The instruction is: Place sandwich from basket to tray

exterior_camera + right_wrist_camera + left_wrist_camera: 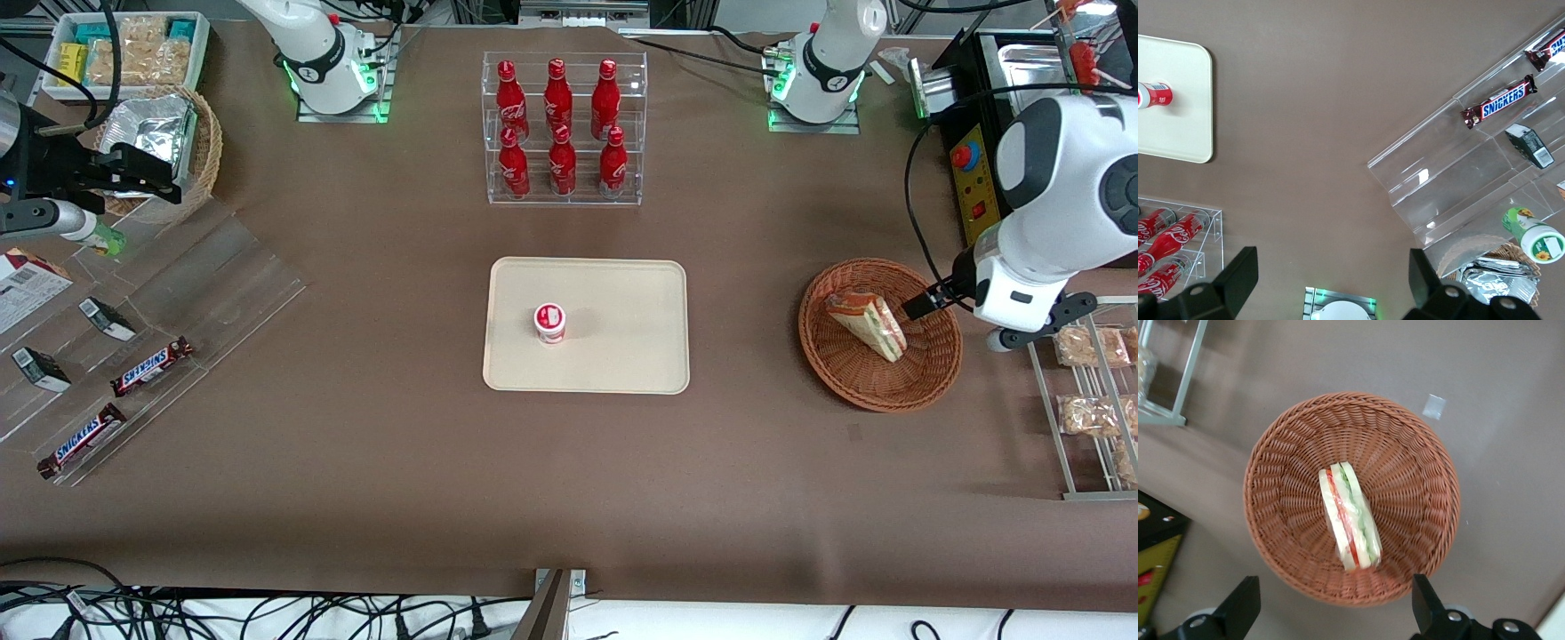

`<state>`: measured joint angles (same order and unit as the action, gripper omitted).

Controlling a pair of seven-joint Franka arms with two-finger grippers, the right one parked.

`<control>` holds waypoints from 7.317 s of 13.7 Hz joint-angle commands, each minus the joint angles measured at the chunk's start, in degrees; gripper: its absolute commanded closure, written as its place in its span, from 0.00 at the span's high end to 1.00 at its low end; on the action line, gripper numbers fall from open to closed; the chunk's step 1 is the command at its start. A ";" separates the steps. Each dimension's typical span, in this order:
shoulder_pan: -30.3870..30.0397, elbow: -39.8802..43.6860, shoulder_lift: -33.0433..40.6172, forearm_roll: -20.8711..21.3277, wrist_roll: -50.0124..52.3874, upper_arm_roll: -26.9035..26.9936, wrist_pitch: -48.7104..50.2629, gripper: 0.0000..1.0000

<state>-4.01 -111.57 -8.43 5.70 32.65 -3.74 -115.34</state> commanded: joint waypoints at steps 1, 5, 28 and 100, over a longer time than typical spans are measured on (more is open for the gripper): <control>-0.38 -7.50 2.72 1.24 5.30 -0.39 -6.89 1.00; -0.38 -14.28 1.23 1.33 9.62 -0.39 -18.67 1.00; -3.19 -19.57 -6.95 11.96 13.84 -0.56 -33.46 0.00; -5.74 30.53 -10.30 8.65 13.96 -29.75 15.14 1.00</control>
<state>-7.74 -80.52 -21.06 17.21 49.87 -33.73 -101.31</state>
